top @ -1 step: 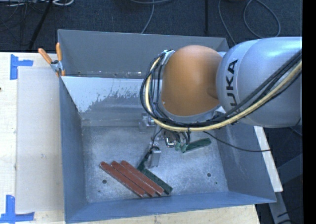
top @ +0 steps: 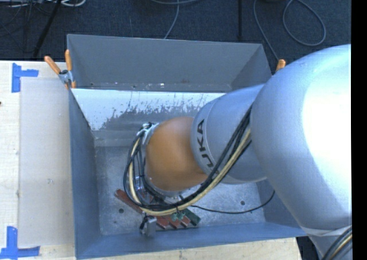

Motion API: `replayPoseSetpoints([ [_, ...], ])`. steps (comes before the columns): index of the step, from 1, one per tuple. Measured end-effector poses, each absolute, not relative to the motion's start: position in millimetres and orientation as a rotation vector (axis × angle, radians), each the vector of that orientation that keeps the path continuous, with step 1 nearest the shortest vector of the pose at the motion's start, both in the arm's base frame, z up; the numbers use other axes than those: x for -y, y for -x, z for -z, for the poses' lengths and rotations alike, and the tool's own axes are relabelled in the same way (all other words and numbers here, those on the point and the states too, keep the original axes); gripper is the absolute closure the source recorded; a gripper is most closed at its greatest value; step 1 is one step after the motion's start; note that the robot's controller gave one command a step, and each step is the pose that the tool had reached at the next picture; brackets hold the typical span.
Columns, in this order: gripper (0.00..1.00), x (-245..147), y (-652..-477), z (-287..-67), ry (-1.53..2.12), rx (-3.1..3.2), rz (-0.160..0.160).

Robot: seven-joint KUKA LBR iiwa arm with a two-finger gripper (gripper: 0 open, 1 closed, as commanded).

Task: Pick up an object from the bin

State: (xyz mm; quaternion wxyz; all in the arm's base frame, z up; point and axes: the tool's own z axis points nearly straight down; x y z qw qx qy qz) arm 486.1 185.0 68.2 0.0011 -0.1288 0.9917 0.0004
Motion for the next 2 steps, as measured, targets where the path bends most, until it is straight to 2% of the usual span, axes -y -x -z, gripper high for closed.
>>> replayPoseSetpoints([
  [1,0.0,-81,-529.1,-76,0.39,-3.114,0.004],
  [2,0.0,-81,-475.1,-72,0.344,-3.11,0.0],
])
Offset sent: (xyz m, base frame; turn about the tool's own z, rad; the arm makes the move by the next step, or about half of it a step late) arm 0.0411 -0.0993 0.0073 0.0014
